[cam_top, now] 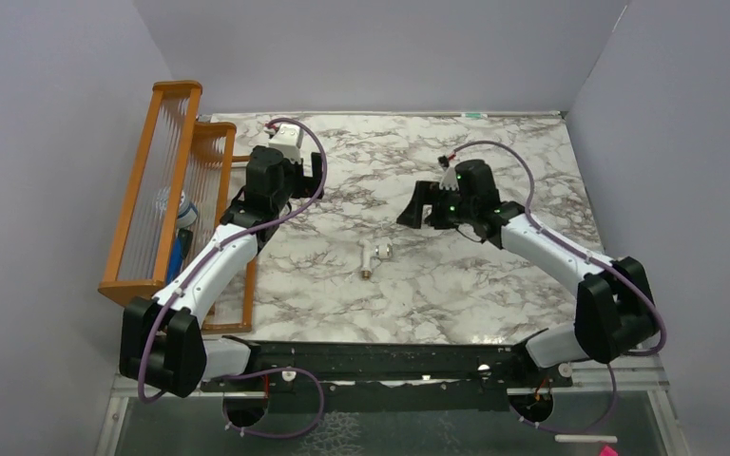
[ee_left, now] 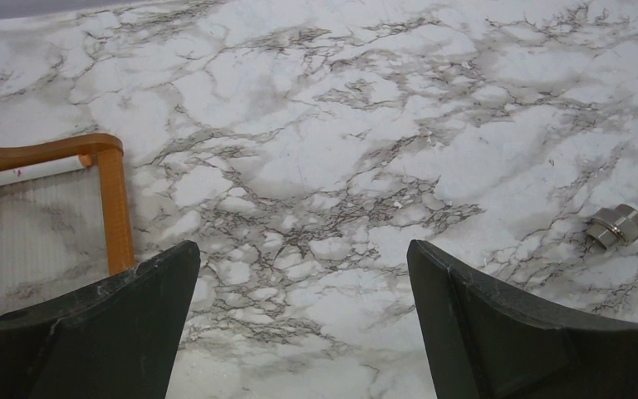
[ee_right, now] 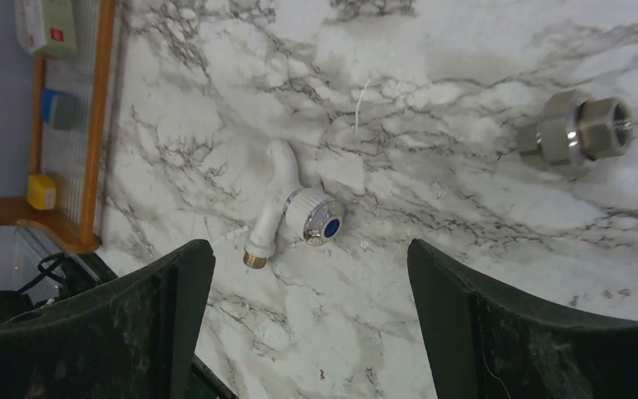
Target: Install the water faucets
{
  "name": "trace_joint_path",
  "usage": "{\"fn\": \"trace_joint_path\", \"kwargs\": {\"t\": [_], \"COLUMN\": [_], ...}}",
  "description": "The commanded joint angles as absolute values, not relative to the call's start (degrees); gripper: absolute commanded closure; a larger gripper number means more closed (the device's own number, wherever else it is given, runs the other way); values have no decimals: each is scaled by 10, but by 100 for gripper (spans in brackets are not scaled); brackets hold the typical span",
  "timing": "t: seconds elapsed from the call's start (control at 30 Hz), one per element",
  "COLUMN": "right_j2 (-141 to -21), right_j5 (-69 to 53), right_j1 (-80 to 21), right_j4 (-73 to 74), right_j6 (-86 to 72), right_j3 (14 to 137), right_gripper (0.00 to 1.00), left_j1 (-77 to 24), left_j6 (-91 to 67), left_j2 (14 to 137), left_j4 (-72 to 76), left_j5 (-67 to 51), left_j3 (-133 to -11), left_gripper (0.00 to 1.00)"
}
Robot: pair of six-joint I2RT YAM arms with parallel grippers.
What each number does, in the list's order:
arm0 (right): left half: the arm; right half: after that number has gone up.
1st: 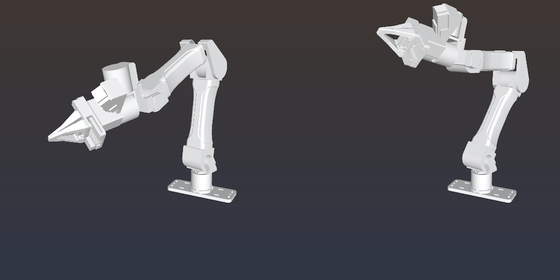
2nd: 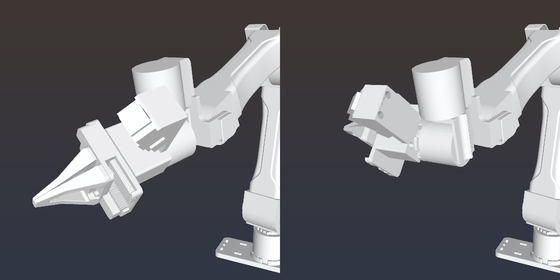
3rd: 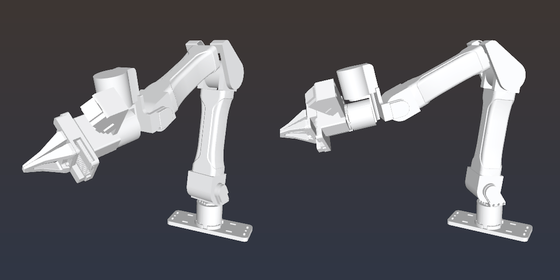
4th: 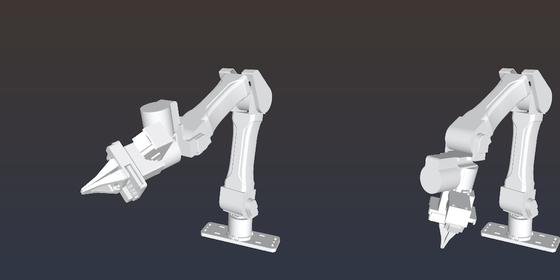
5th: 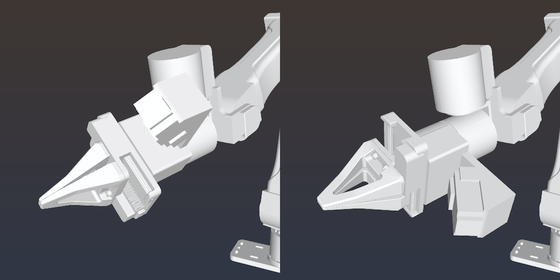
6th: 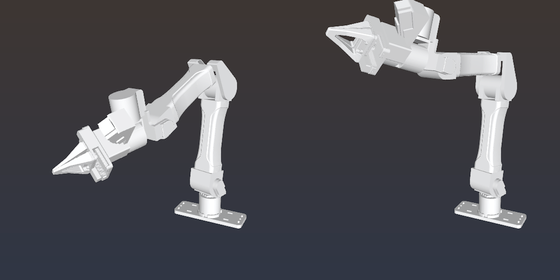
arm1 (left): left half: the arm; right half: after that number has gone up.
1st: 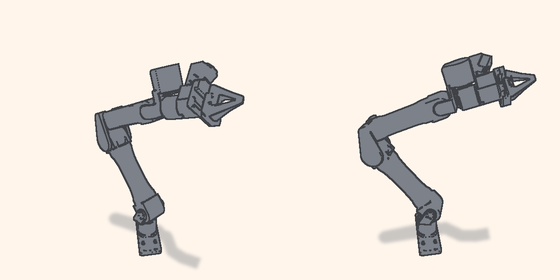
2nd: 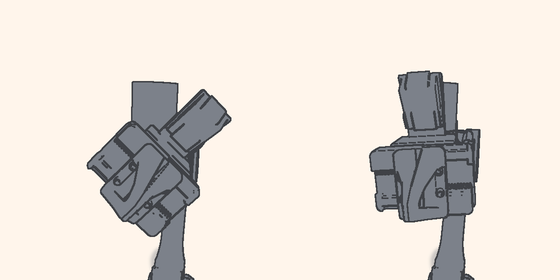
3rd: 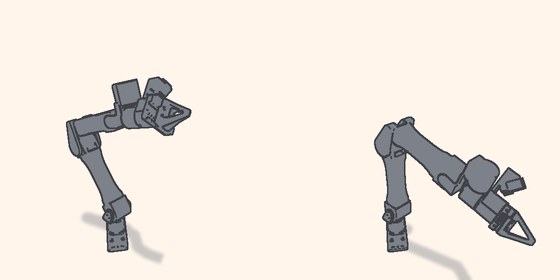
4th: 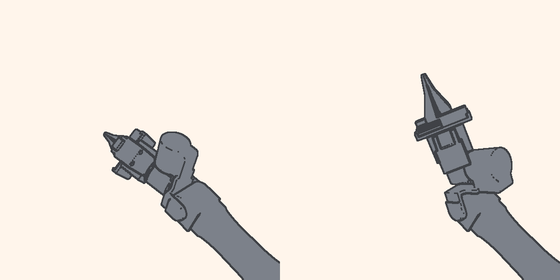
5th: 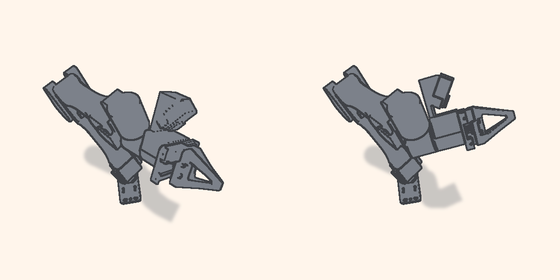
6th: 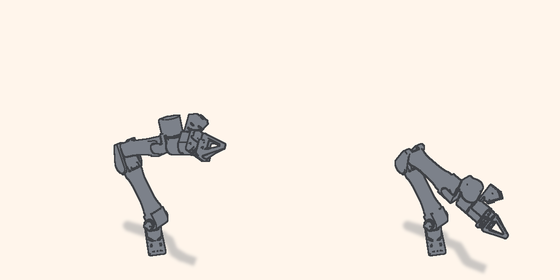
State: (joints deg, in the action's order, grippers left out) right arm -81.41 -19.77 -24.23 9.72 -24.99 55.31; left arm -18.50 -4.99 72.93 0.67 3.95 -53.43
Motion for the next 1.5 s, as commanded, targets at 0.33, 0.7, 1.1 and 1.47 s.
{"fn": "trace_joint_path", "kwargs": {"t": [0.33, 0.7, 1.1, 1.47], "right_j2": [-924, -991, -1021, -1033], "right_j5": [-102, -122, -153, -123], "right_j1": [-339, -355, -374, -376], "right_j4": [6, -19, -9, 26], "right_j6": [-325, -325, -327, -306], "right_j3": [519, 529, 538, 548], "right_gripper": [9, 12, 22, 34], "left_j1": [-187, -187, -189, -192], "left_j6": [-35, -31, -30, -26], "left_j2": [724, 723, 722, 723], "left_j4": [21, 21, 21, 21], "left_j5": [-14, -19, -16, -9], "left_j3": [-532, -531, -531, -530], "left_gripper": [1, 1, 1, 1]}}
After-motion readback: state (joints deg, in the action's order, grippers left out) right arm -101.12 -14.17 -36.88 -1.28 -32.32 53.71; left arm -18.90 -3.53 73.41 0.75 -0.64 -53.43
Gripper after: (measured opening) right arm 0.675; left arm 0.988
